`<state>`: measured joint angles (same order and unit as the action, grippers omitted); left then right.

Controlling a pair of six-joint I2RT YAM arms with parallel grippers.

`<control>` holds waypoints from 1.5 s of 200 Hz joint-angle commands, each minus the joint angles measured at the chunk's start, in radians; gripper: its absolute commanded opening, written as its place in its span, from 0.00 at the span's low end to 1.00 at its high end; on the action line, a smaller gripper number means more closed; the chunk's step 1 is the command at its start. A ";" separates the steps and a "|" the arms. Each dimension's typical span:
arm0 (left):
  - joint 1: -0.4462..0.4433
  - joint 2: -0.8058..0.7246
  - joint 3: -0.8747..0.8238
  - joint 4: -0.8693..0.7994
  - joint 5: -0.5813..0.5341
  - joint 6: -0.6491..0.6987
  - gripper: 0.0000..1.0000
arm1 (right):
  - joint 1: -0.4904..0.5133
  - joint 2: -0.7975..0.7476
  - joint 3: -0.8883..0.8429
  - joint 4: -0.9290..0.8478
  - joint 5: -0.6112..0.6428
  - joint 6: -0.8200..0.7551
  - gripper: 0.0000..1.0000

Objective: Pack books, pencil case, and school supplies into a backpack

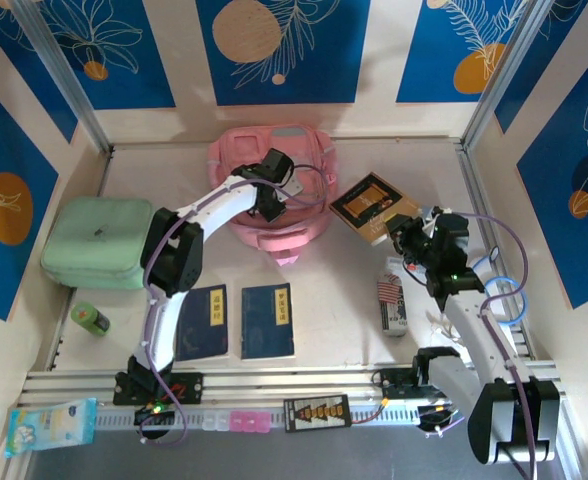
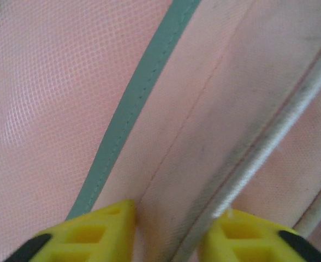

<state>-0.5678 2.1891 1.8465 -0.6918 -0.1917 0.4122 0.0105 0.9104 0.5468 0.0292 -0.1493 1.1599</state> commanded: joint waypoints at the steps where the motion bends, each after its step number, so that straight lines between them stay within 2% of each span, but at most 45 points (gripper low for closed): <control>1: -0.012 -0.053 0.026 0.054 0.008 -0.018 0.20 | -0.027 -0.057 0.001 0.014 -0.013 -0.040 0.18; 27: -0.012 -0.102 0.018 0.064 0.055 -0.064 0.00 | -0.060 -0.093 0.004 -0.030 -0.004 -0.068 0.18; 78: -0.013 -0.278 -0.083 0.189 0.109 -0.243 0.00 | -0.100 -0.145 -0.009 -0.072 -0.023 -0.106 0.18; 108: -0.016 -0.359 -0.093 0.267 0.158 -0.408 0.00 | -0.096 -0.160 -0.033 -0.006 -0.113 -0.100 0.18; 126: -0.026 -0.369 -0.078 0.278 0.177 -0.421 0.00 | -0.090 -0.159 -0.046 0.051 -0.176 -0.080 0.18; 140: -0.028 -0.363 -0.080 0.281 0.159 -0.427 0.00 | -0.087 -0.176 -0.046 0.047 -0.174 -0.078 0.18; 170: -0.028 -0.331 -0.081 0.260 0.153 -0.452 0.00 | -0.088 -0.235 0.005 -0.134 -0.032 -0.154 0.18; 205: -0.028 -0.315 -0.032 0.213 0.169 -0.485 0.00 | -0.092 -0.251 0.055 -0.193 -0.013 -0.216 0.18; 238: -0.028 -0.331 0.006 0.196 0.147 -0.502 0.00 | -0.092 -0.285 0.112 -0.294 0.095 -0.282 0.18; 249: -0.028 -0.336 0.009 0.205 0.156 -0.513 0.00 | -0.092 -0.285 0.115 -0.275 0.071 -0.277 0.18; 278: -0.029 -0.335 0.023 0.214 0.191 -0.532 0.00 | -0.072 -0.263 0.093 -0.124 -0.087 -0.227 0.18; 300: -0.029 -0.333 0.025 0.213 0.183 -0.549 0.00 | -0.036 -0.245 0.092 -0.094 -0.083 -0.203 0.18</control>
<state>-0.5877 1.8862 1.7985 -0.5602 -0.0349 -0.0891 -0.0608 0.6605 0.6094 -0.2070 -0.1715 0.9329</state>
